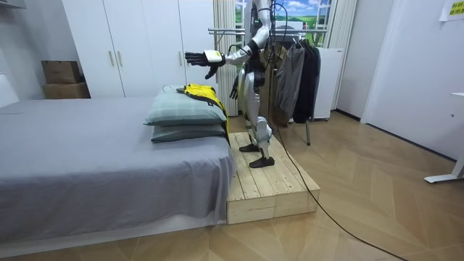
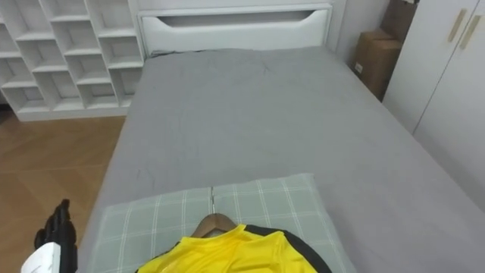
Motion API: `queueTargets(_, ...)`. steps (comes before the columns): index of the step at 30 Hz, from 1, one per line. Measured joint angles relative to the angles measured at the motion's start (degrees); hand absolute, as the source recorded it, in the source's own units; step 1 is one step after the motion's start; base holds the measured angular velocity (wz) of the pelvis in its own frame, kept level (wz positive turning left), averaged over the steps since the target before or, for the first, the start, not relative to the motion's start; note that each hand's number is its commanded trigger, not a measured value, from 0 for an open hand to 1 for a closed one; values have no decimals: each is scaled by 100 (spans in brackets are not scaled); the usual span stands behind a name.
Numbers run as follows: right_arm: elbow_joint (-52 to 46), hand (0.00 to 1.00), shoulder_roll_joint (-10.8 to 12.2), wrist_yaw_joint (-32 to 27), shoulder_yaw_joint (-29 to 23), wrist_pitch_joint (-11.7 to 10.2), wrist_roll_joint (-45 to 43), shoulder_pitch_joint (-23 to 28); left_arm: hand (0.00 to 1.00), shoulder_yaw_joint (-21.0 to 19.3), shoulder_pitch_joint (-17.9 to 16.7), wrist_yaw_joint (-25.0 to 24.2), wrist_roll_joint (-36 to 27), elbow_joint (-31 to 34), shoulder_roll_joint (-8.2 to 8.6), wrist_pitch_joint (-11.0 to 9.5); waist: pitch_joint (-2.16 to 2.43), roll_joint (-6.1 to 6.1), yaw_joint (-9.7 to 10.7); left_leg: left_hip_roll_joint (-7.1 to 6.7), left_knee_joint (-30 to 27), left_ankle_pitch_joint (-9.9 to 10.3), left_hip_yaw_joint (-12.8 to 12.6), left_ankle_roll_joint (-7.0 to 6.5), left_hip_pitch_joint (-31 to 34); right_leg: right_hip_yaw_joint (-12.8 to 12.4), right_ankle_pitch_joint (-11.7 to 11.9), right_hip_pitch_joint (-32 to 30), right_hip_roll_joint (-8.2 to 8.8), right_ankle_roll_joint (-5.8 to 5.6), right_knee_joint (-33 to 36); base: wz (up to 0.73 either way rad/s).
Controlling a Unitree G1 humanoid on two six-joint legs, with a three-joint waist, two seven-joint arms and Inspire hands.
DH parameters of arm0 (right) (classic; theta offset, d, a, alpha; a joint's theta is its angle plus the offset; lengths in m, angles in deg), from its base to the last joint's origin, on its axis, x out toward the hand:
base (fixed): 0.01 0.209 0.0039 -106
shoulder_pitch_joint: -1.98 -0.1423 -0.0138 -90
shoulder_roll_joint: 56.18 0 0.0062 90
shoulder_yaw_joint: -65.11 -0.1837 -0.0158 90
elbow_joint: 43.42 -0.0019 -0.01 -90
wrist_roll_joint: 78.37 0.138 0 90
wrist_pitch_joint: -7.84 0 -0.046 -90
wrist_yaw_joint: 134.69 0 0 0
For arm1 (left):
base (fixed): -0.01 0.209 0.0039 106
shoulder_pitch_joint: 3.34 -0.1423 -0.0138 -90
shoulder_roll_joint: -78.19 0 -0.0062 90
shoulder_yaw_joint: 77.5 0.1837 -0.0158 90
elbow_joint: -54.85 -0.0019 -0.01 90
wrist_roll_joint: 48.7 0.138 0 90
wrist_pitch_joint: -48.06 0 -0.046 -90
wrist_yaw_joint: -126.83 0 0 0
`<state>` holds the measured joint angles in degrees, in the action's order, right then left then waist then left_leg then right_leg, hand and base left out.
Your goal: Hang clothes
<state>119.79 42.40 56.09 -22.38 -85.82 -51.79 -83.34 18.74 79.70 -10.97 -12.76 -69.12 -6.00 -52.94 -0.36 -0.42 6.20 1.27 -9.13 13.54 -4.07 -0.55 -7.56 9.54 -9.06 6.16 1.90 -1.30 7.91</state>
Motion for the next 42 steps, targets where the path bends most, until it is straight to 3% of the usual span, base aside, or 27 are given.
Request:
queueTargets(6, 36, 0, -1, 31, -2, 2, -34, -18, 0, 156, 150, -421, 9, -339, 15, 214, 7, -58, 56, 6, 32, 0, -42, 0, -4, -41, 10, -33, -5, 1, 3, -3)
queueTargets(12, 41, 0, 15, 63, -172, 4, -248, -43, 0, 207, 229, -942, 431, -344, 36, 438, 10, -112, 196, 4, 34, -1, -68, -1, 2, -28, 10, -55, 0, 0, 4, -1)
queueTargets(25, 64, 0, 28, 48, -277, 252, -181, -85, 0, 87, 478, -944, 1234, -657, 25, 903, 13, -114, 311, 5, 41, -2, -79, -2, -103, -37, 10, 43, 0, 0, 4, 0)
queueTargets(34, 85, 0, 29, 50, -275, 255, -96, -33, 0, 57, 486, -926, 1377, -973, 26, 1148, 24, -48, 310, 8, 91, -2, -171, -2, -90, -170, 10, -24, -19, -1, 0, -5)
queueTargets(42, 80, 0, 18, -23, -545, 251, -118, 54, 0, 62, 486, -1024, 1615, -1123, 54, 1317, 32, -22, 460, 9, 90, -2, -205, -2, -91, -185, 11, -26, -15, -1, -7, -1)
